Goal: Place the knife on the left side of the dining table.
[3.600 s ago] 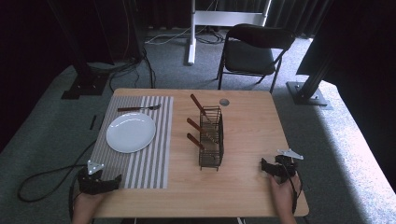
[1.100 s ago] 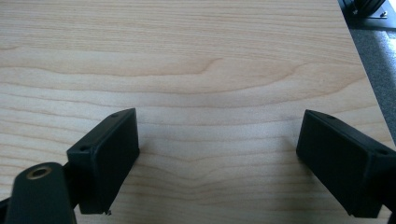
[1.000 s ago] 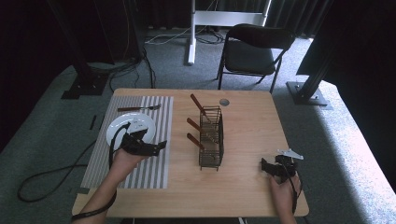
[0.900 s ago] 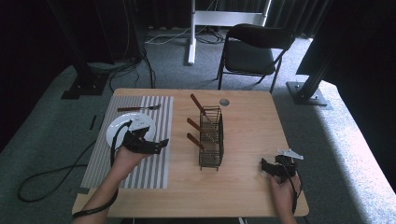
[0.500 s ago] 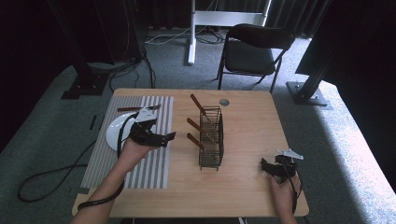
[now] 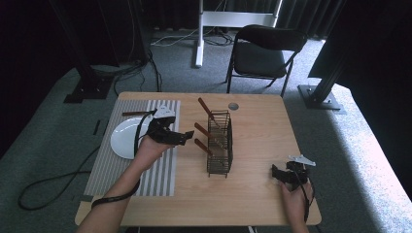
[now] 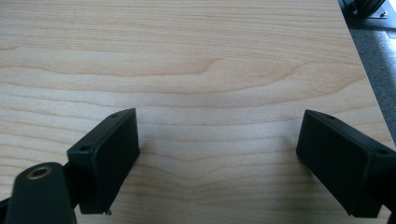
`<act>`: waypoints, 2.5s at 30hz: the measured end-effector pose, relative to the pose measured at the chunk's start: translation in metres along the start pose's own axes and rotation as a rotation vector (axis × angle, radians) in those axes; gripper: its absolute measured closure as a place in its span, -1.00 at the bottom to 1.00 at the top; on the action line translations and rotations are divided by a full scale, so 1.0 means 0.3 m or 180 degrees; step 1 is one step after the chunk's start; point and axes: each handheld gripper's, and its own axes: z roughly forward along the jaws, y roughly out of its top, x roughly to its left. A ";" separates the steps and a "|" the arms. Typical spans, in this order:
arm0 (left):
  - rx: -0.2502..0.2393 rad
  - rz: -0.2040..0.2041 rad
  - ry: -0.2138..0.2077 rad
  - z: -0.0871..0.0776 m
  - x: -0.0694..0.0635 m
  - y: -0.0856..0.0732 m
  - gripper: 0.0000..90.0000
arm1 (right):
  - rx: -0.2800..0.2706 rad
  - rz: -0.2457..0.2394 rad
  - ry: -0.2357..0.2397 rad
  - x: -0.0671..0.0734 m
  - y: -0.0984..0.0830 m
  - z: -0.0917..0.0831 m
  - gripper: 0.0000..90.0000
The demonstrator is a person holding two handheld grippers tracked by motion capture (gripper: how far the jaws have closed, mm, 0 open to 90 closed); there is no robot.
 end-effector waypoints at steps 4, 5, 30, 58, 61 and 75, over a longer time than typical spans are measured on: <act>-0.0018 -0.0015 -0.0064 0.017 -0.004 0.022 -0.70 | -0.0001 0.0001 0.0001 0.000 0.000 0.000 -0.72; -0.0024 -0.0022 -0.0080 0.019 -0.004 0.024 -0.67 | -0.0001 0.0001 0.0001 0.000 0.000 0.000 -0.72; 0.0035 -0.0295 -0.0363 0.107 -0.019 0.032 0.45 | -0.0002 0.0002 0.0001 0.000 0.000 0.000 -0.72; -0.0237 -0.0359 -0.0555 0.054 -0.061 0.068 0.80 | -0.0004 -0.0001 0.0000 -0.001 0.000 0.000 -0.72; -0.0249 -0.0317 -0.0566 0.036 -0.069 0.080 0.80 | -0.0004 0.0001 0.0000 -0.001 0.000 0.000 -0.72; -0.0458 -0.0256 -0.0516 -0.097 -0.078 0.139 0.80 | -0.0001 0.0001 -0.0001 -0.001 0.000 0.000 -0.72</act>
